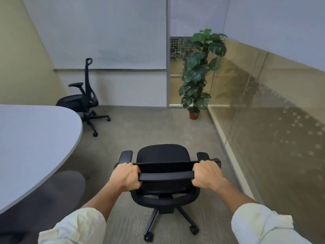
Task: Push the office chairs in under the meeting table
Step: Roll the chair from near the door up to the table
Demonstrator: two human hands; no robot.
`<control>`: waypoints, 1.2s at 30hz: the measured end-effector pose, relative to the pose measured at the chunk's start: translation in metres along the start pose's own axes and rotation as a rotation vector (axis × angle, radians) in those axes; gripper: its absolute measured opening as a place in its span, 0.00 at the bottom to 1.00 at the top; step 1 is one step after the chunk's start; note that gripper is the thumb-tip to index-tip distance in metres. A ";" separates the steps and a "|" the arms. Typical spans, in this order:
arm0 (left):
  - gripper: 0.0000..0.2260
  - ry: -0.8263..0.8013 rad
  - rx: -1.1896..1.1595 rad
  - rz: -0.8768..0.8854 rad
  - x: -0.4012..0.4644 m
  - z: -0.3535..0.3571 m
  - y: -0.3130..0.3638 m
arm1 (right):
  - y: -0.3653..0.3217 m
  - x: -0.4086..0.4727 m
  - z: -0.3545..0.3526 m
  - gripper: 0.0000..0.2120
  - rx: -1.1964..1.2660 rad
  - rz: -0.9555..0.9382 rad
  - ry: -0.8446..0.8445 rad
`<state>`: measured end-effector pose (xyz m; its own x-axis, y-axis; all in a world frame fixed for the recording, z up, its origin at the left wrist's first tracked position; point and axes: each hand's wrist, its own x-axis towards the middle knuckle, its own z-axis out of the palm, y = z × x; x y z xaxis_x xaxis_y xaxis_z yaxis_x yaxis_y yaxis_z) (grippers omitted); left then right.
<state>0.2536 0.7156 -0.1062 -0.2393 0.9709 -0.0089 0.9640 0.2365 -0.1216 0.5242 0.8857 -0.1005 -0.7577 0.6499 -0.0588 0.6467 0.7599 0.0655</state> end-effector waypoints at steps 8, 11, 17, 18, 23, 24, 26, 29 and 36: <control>0.08 0.003 -0.010 -0.112 0.026 0.011 -0.056 | -0.016 0.091 -0.002 0.07 -0.008 -0.141 0.015; 0.08 -0.035 0.007 -0.143 0.034 0.007 -0.080 | -0.029 0.127 -0.004 0.08 -0.025 -0.175 0.026; 0.06 -0.072 -0.025 -0.253 0.047 0.005 -0.109 | -0.048 0.188 -0.011 0.06 -0.032 -0.266 0.007; 0.06 -0.072 -0.031 -0.277 0.049 0.006 -0.110 | -0.048 0.197 -0.012 0.06 -0.041 -0.287 0.004; 0.06 -0.089 -0.056 -0.411 0.061 0.007 -0.098 | -0.032 0.246 -0.013 0.07 -0.077 -0.421 0.022; 0.06 -0.091 -0.070 -0.443 0.063 0.006 -0.091 | -0.028 0.255 -0.013 0.07 -0.084 -0.451 0.026; 0.06 -0.100 -0.089 -0.504 0.067 0.003 -0.077 | -0.018 0.271 -0.012 0.07 -0.089 -0.504 0.032; 0.07 -0.095 -0.102 -0.601 0.075 -0.002 -0.049 | -0.002 0.294 -0.015 0.07 -0.100 -0.600 0.023; 0.07 -0.101 -0.087 -0.787 0.084 0.001 -0.001 | 0.020 0.330 -0.017 0.08 -0.094 -0.808 0.043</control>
<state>0.2328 0.7973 -0.1075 -0.8590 0.5101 -0.0430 0.5118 0.8575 -0.0516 0.2860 1.1150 -0.1012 -0.9912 -0.1010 -0.0857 -0.1096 0.9886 0.1028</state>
